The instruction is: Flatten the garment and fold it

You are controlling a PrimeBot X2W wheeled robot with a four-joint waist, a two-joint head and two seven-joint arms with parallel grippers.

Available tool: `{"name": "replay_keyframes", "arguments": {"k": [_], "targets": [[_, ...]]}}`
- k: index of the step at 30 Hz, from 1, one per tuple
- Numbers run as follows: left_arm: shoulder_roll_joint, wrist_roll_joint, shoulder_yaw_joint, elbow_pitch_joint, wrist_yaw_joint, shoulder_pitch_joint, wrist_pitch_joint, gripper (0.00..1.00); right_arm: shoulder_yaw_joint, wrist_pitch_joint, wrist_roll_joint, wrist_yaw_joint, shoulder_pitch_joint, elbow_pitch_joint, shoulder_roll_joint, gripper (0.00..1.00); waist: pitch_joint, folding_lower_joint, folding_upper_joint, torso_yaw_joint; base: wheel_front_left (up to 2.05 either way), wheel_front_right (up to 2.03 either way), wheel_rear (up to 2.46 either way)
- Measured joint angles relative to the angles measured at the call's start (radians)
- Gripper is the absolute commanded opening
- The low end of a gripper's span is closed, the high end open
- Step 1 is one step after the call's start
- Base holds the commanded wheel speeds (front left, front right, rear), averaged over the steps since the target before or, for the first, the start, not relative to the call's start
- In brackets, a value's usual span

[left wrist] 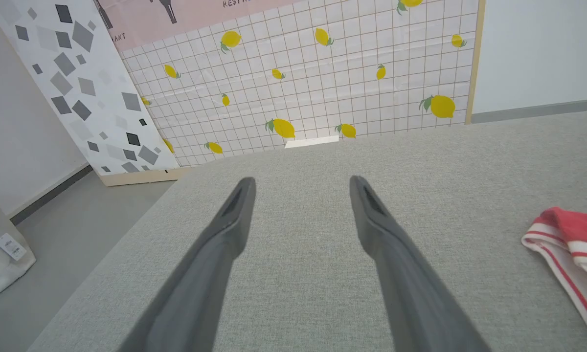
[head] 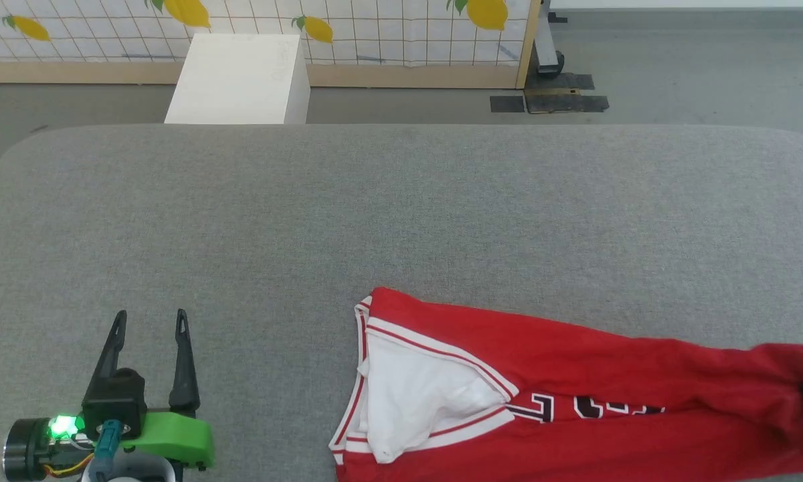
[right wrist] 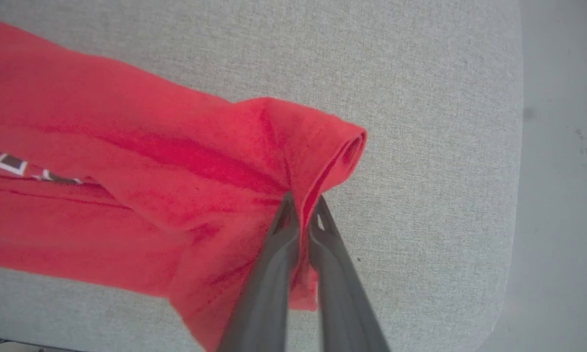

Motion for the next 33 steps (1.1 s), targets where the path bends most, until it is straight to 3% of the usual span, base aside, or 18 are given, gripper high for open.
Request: {"name": "replay_keyframes", "arguments": {"k": [9, 16, 22, 33], "targets": [[0.007, 0.004, -0.017, 0.019, 0.012, 0.000, 0.000, 1.00, 0.111, 0.027, 0.136, 0.000, 0.006, -0.261, 0.011, 0.00, -0.002, 0.0000, -0.0001, 0.007, 0.00, 0.00, 0.00], [0.011, 0.018, -0.040, 0.025, 0.017, -0.006, 0.000, 1.00, 0.337, 0.088, 0.192, 0.000, -0.096, -0.362, 0.034, 0.00, 0.014, 0.0000, 0.0000, 0.019, 0.00, 0.00, 0.00], [0.011, 0.018, -0.061, 0.031, 0.018, -0.037, 0.000, 1.00, 0.538, 0.090, 0.178, 0.000, -0.289, -0.280, 0.095, 0.00, 0.043, 0.0000, 0.0000, 0.038, 0.00, 0.00, 0.00], [0.003, 0.017, -0.094, 0.050, 0.026, -0.099, 0.000, 1.00, 0.799, 0.030, 0.173, 0.000, -0.577, 0.086, 0.290, 0.00, 0.108, 0.0000, -0.0001, 0.094, 0.00, 0.00, 0.00]]}}
